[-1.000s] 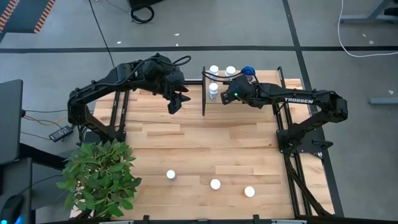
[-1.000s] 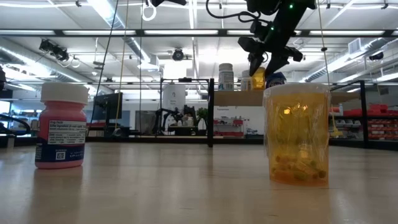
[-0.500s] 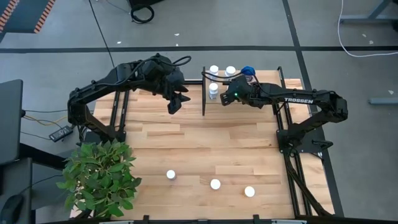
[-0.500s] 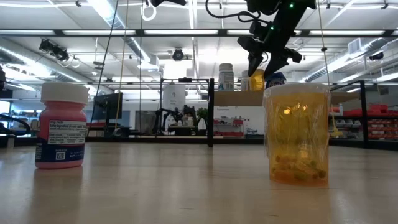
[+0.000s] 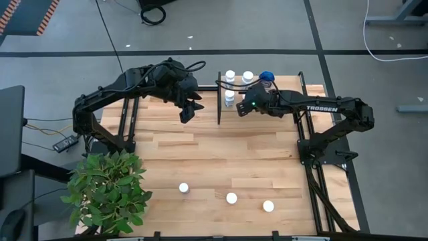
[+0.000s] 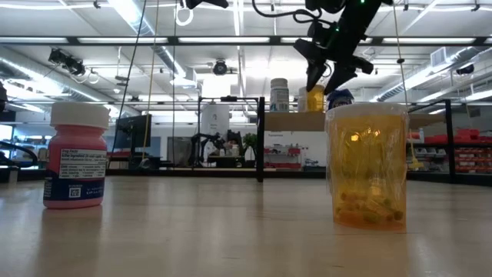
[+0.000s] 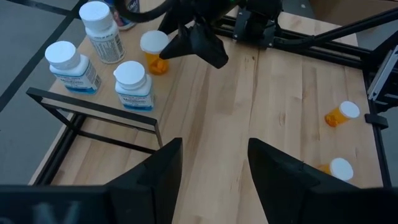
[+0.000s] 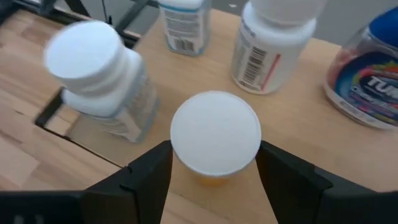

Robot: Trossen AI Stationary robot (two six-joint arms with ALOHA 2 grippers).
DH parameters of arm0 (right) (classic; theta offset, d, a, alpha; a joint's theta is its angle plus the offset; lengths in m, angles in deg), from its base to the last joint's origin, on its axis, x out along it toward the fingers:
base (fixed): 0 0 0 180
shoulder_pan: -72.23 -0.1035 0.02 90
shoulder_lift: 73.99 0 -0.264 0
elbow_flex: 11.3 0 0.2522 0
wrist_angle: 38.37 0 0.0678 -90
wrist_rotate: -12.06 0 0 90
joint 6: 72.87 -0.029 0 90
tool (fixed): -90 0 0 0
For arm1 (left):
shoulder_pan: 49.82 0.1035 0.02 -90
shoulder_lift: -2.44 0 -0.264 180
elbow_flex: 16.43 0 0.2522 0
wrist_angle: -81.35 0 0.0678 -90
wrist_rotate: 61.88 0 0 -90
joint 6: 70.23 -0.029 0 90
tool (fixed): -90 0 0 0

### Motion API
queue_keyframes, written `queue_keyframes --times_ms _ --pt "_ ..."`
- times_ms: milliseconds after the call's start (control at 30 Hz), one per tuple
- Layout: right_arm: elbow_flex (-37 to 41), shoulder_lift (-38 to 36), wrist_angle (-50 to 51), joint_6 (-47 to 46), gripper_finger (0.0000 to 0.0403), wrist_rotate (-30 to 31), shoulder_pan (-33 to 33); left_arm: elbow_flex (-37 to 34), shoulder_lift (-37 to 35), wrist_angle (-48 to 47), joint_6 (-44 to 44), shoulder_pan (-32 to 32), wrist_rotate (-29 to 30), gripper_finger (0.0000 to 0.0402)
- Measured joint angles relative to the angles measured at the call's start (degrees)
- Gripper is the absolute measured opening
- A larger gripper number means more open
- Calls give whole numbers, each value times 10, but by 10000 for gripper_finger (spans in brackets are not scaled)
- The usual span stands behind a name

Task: Pick and place medicine bottles onto shelf by color
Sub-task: Adjust the medicine bottles on the shelf

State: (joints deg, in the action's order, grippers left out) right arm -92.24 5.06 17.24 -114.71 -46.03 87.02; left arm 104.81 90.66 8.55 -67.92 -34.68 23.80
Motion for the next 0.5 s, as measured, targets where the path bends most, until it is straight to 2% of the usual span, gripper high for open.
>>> queue_keyframes --times_ms 167,500 --pt "0 0 36 -14 237 16 1 0 0 0 0 0 0 190" --pt "0 -3 31 -17 237 11 -15 0 0 0 0 0 0 190"
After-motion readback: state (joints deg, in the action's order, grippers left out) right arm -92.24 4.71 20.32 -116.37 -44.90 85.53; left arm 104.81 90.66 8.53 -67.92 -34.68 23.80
